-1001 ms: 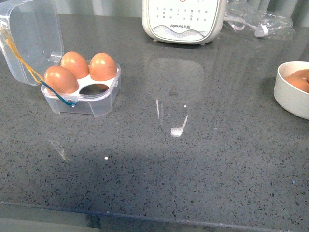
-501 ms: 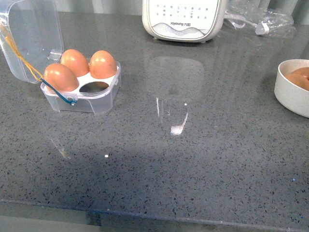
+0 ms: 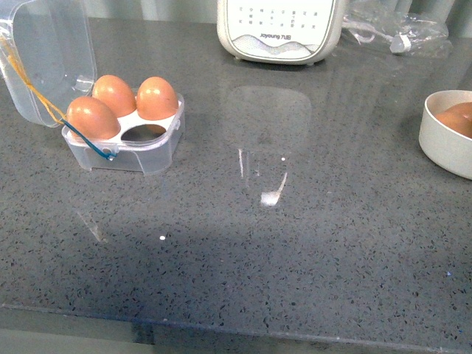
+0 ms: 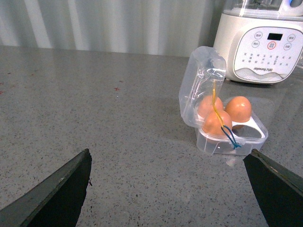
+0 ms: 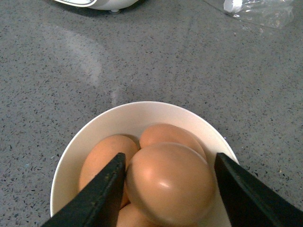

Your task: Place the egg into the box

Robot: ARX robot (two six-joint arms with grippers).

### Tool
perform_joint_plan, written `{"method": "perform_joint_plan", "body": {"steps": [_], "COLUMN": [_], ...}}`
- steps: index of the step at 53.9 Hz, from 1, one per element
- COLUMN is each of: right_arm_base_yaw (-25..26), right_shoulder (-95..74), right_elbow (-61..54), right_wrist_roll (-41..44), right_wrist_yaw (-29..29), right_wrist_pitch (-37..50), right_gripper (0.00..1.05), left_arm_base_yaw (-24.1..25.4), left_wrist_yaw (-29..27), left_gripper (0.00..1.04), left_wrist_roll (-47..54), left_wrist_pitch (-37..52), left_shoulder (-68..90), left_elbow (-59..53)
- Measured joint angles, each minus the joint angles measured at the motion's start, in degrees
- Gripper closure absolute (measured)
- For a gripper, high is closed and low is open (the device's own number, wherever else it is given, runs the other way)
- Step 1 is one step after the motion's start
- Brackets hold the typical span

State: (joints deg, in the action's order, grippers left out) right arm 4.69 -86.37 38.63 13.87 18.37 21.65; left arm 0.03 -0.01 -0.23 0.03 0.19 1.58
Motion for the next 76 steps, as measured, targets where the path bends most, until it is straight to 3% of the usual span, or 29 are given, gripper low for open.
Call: {"method": "perform_joint_plan", "body": {"steps": [9,27,32,42,54,76], "right_arm_base_yaw": [-1.0,-4.9,-8.6,-20.6,-29.2,-37.4], "right_shoulder": [0.6,8.2,9.9,5.0,-3.0,-11.6], "right_elbow": [0.0,0.9,4.1,10.9,16.6,23.9], "right_wrist_roll": [-0.2,-4.7,-7.3,-7.1,-5.2,-3.8], "right_wrist_yaw": [-0.1,1.8,3.3,4.4,3.5,5.2], "right_wrist_pitch": [0.2,-4.1,-5.6,-6.7,-7.3,-10.0], "right_gripper": [0.62,0.65,0.65,0.65,0.66,0.66], "left_arm_base_yaw": [0.0,0.0,0.0,0.0,0.0,0.0], "left_wrist_yaw": [0.0,0.0,0.0,0.0,0.0,0.0], "left_gripper": [0.07,0.07,0.07,0.07,0.07,0.07], "left_wrist_roll": [0.0,0.0,0.0,0.0,0.0,0.0], "left_wrist_pitch": [0.0,0.0,0.0,0.0,0.0,0.0], "left_shoulder": [0.0,0.0,0.0,0.0,0.0,0.0], "left_elbow": [0.0,0.0,0.0,0.0,0.0,0.0]}}
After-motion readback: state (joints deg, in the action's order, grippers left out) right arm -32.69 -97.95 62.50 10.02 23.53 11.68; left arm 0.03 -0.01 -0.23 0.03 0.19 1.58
